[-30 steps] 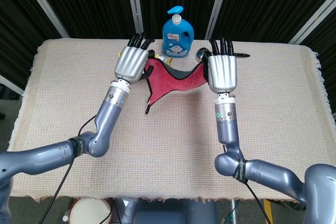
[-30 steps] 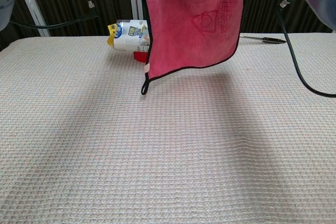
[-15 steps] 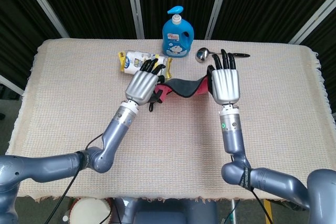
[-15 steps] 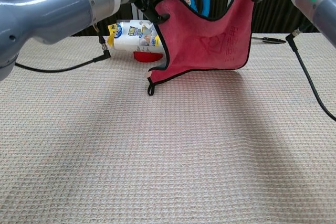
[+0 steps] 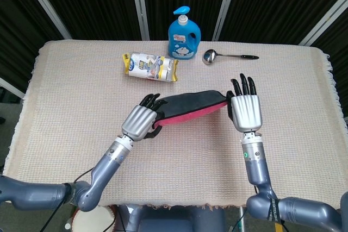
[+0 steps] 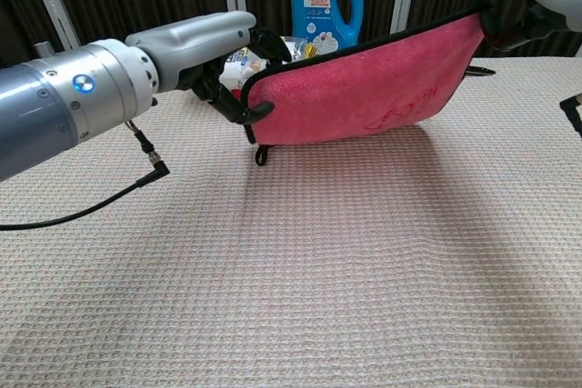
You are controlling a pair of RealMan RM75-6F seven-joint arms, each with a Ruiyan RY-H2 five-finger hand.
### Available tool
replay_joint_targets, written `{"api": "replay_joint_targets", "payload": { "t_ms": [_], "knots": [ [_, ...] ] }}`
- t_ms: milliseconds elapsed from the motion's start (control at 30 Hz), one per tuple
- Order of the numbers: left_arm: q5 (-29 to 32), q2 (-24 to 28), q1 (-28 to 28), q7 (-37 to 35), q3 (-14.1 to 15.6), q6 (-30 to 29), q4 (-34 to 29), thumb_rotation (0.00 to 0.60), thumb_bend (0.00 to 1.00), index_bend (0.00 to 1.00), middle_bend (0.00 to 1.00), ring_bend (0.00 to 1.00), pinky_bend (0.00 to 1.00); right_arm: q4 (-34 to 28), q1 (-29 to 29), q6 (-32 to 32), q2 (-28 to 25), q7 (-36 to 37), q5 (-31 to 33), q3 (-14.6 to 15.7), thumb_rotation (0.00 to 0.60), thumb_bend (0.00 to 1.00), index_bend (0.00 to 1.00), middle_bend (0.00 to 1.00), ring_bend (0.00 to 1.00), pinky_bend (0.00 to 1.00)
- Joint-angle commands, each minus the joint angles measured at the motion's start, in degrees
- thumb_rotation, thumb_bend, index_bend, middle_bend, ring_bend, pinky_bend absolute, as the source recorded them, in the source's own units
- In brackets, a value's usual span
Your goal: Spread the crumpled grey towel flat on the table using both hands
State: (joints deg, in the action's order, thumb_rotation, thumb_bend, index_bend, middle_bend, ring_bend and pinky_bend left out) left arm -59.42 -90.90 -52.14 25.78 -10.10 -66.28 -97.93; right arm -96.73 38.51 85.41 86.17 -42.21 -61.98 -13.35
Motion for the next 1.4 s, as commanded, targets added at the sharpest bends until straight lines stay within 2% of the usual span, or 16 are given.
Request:
{"api": "replay_joint_targets", "payload": {
  "t_ms": [33, 333, 600, 1400],
  "knots": [
    [-1.21, 1.48, 1.53, -1.04, 1.22, -0.78, -2.49, 0.6, 0.58, 0.62, 0.15, 0.0, 0.07, -2.04, -1.61, 1.31, -1.27, -0.62, -1.87, 1.7, 0.6, 0.64, 0.68, 0.23, 0.09, 0.13],
    [-5.24, 3.62, 4.36, -0.79, 4.08, -1.9, -7.64, 0.6, 0.58, 0.62, 0.15, 0.0, 0.07, -5.89, -5.56, 3.06, -4.0, -0.97, -5.57, 5.37, 0.6, 0.64, 0.68, 0.23, 0.09, 0.13],
    [-7.16, 3.1, 6.24, 0.61, 6.38, -2.19, -9.8, 0.6, 0.58, 0.62, 0.15, 0.0, 0.07, -7.11, -8.36, 3.19, -5.17, -0.9, -7.5, 7.88, 0.6, 0.64, 0.68, 0.23, 0.09, 0.13],
    [-12.55, 2.12, 9.76, 1.71, 9.99, -0.46, -10.7, 0.6, 0.58, 0.62, 0.15, 0.0, 0.07, -9.51, -12.29, 1.76, -5.92, -4.22, -10.56, 9.84, 0.6, 0.64, 0.68, 0.23, 0.09, 0.13]
  ]
}}
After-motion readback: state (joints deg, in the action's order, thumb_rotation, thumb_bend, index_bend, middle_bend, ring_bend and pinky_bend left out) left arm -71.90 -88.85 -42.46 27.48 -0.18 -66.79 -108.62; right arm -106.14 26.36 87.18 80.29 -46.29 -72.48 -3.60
